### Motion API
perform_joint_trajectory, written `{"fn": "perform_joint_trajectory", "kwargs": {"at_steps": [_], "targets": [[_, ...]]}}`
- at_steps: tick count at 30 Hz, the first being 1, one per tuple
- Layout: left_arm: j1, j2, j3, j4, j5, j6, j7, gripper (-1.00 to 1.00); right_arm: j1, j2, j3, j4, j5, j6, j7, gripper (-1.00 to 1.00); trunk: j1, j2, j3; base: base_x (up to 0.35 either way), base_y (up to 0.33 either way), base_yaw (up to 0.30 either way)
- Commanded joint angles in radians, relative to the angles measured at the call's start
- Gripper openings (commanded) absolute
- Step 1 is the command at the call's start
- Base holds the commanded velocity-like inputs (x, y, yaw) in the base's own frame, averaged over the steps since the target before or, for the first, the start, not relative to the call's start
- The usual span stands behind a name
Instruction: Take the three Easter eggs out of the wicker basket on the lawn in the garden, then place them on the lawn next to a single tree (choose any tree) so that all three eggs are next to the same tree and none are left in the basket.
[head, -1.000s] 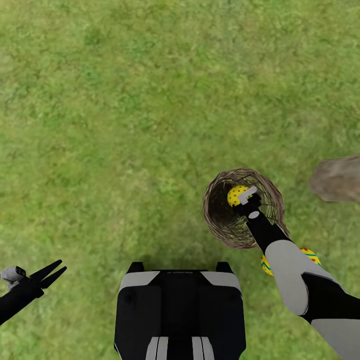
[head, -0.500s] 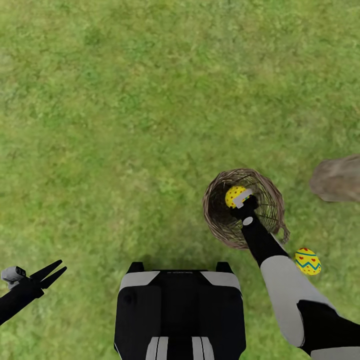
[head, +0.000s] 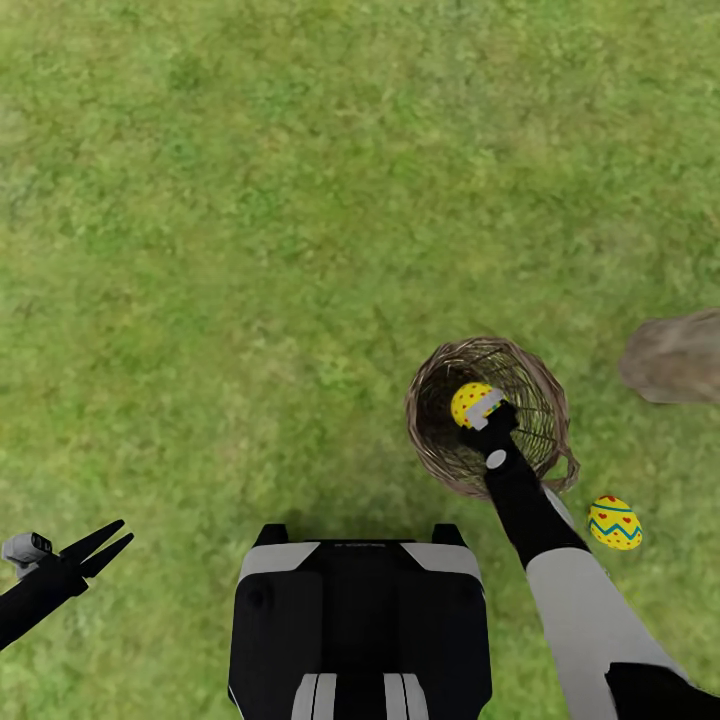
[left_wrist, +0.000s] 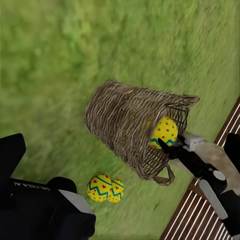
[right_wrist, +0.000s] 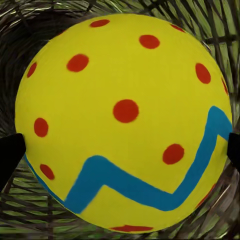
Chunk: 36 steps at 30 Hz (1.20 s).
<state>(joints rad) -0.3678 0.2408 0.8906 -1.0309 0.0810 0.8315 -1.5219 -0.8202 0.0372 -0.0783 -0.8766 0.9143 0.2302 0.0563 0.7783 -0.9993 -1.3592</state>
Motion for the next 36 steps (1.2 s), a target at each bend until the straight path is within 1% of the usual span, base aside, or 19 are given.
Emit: {"fn": "perform_joint_trajectory", "kwargs": {"at_steps": [1,3,4,7,8,10,12,13,14,17,18,20,21,26,28,32,36], "targets": [[0.0,0.0,0.001,0.0,-0.001,0.011,-0.004,1.0,0.018,0.001,-0.003,-0.051,0.009,0.024,0.031,-1.0,0.0,-0.001,0.0,0.0,0.0,0.0],[0.0,0.0,0.001,0.0,-0.001,0.011,-0.004,1.0,0.036,-0.001,-0.003,-0.131,0.01,0.067,0.115,-1.0,0.0,-0.001,0.0,0.0,0.0,0.0],[0.0,0.0,0.001,0.0,-0.001,0.011,-0.004,1.0,0.042,-0.002,-0.003,-0.159,0.011,0.078,0.141,-1.0,0.0,-0.001,0.0,0.0,0.0,0.0],[0.0,0.0,0.001,0.0,0.0,0.011,-0.005,1.0,0.075,-0.003,-0.003,-0.23,0.011,0.088,0.165,-1.0,0.0,-0.001,0.0,0.0,0.0,0.0],[0.0,0.0,0.001,0.0,0.0,0.011,-0.006,1.0,0.089,-0.002,-0.003,-0.26,0.011,0.089,0.187,-1.0,0.0,-0.001,0.0,0.0,0.0,0.0],[0.0,0.0,0.001,0.0,0.0,0.011,-0.006,1.0,0.11,-0.003,-0.003,-0.323,0.015,0.117,0.287,-1.0,0.0,-0.001,0.0,0.0,0.0,0.0],[0.0,0.0,0.001,0.0,0.0,0.011,-0.006,1.0,0.124,-0.007,-0.004,-0.42,0.016,0.18,0.412,-1.0,0.0,-0.001,0.0,0.0,0.0,0.0],[0.0,0.0,0.0,0.0,0.0,0.011,-0.006,1.0,0.134,-0.009,-0.004,-0.458,0.017,0.191,0.443,-1.0,0.0,-0.001,0.0,0.0,0.0,0.0],[0.0,0.0,0.0,0.0,0.0,0.011,-0.006,1.0,0.144,-0.009,-0.004,-0.479,0.017,0.196,0.456,-1.0,0.0,-0.001,0.0,0.0,0.0,0.0],[0.0,0.0,0.0,0.0,0.0,0.011,-0.006,1.0,0.16,-0.009,-0.005,-0.522,0.017,0.2,0.466,-1.0,0.0,-0.001,0.0,0.0,0.0,0.0],[0.0,0.0,0.0,0.0,0.0,0.011,-0.006,1.0,0.163,-0.009,-0.005,-0.533,0.017,0.21,0.472,-1.0,0.0,-0.001,0.0,0.0,0.0,0.0],[0.0,0.0,0.0,0.0,0.0,0.011,-0.006,1.0,0.166,-0.01,-0.003,-0.555,0.016,0.255,0.506,-1.0,0.0,-0.001,0.0,0.0,0.0,0.0],[0.0,0.0,0.0,0.0,0.0,0.011,-0.006,1.0,0.167,-0.01,-0.003,-0.561,0.015,0.265,0.524,-1.0,0.0,-0.001,0.0,0.0,0.0,0.0],[0.0,0.0,0.0,0.0,0.0,0.011,-0.006,1.0,0.167,-0.011,-0.004,-0.575,0.015,0.279,0.545,-1.0,0.0,-0.001,0.0,0.0,0.0,0.0],[0.0,0.0,-0.001,0.001,0.0,0.011,-0.006,1.0,0.167,-0.013,-0.002,-0.589,0.014,0.33,0.566,-1.0,0.0,-0.001,0.0,0.0,0.0,0.0],[0.0,0.0,-0.001,0.004,-0.001,0.011,-0.005,1.0,0.167,-0.012,-0.01,-0.6,0.012,0.343,0.571,-1.0,0.0,-0.001,0.0,0.0,0.0,0.0],[0.0,0.0,0.001,0.038,-0.001,0.009,-0.004,1.0,0.167,-0.016,-0.02,-0.606,0.011,0.344,0.572,-1.0,0.0,-0.001,0.0,0.0,0.0,0.0]]}}
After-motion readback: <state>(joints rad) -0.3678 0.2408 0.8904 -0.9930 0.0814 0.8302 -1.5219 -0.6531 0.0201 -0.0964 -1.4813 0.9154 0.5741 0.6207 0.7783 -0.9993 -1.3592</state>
